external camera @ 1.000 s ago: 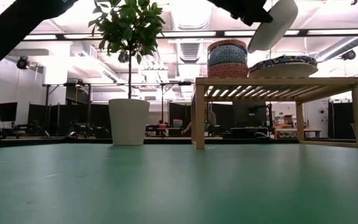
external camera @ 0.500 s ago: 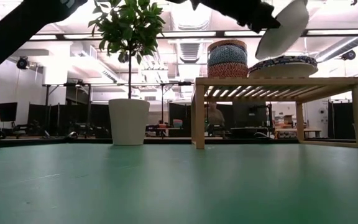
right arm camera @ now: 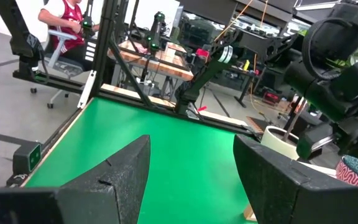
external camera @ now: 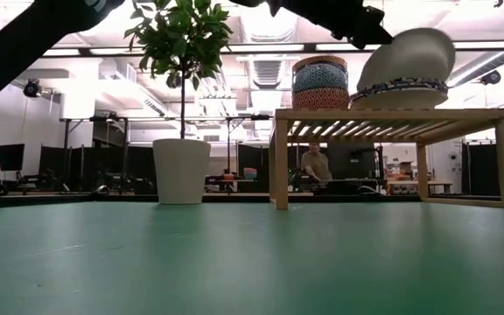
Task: Place and stack bowls onto a shelf
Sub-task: Stack the white patterned bowl on top of the white patterned bowl on the shelf
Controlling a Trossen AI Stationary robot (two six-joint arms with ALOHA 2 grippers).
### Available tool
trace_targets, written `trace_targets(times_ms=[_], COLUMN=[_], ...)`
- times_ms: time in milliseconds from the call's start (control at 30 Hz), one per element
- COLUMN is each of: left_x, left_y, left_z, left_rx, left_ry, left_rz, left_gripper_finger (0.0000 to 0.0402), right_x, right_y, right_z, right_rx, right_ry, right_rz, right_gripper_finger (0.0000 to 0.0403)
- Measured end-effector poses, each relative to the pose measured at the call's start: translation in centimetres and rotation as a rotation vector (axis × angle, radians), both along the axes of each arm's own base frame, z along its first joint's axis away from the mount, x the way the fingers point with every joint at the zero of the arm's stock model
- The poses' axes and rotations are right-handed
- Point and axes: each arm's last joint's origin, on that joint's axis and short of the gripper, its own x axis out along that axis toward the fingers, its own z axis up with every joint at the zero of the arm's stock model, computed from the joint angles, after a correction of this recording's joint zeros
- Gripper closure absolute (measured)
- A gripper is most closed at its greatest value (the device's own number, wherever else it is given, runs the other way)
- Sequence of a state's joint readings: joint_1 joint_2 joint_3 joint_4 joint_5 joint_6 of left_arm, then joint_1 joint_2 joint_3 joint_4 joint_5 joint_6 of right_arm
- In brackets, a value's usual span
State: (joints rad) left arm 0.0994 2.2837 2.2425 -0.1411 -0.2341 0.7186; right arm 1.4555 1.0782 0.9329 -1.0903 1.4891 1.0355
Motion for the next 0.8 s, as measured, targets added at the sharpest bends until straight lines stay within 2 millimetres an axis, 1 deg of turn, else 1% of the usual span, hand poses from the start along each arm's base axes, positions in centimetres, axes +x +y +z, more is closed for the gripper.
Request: trace_targets(times_ms=[133, 267, 500, 600, 700, 800], left_x=[0.0, -0.1, -0.2, -0.3, -0.3, -0.2], left_y=[0.0, -0.4, -3.1, -4.2, -4.6, -3.8], left_z=[0.0, 0.2, 2.0, 2.8, 2.9, 2.5], left_rx=[-0.009, -0.027, -0.034, -0.044, -0.063, -0.073], left_ry=[-0.005, -0.013, -0.060, -0.077, -0.078, -0.069], left_rz=[0.009, 0.015, -0.035, -0.105, -0.206, -0.199], left_gripper_finger=[0.0255, 0.0235, 0.0229, 0.0238, 0.0262, 0.0307], right_x=[0.0, 0.0, 0.0, 0.0, 0.0, 0.0], right_y=[0.0, 0.0, 0.0, 0.0, 0.0, 0.0], right_z=[0.0, 0.0, 0.0, 0.0, 0.0, 0.0], right_rx=[0.000, 0.000, 0.000, -0.004, -0.006, -0.006], right_ry=[0.000, 0.000, 0.000, 0.000, 0.000, 0.000], right_rz=[0.000, 0.000, 0.000, 0.000, 0.000, 0.000], right_gripper_finger=[0.0184, 0.0184, 0.0184, 0.0184, 0.0184, 0.0184])
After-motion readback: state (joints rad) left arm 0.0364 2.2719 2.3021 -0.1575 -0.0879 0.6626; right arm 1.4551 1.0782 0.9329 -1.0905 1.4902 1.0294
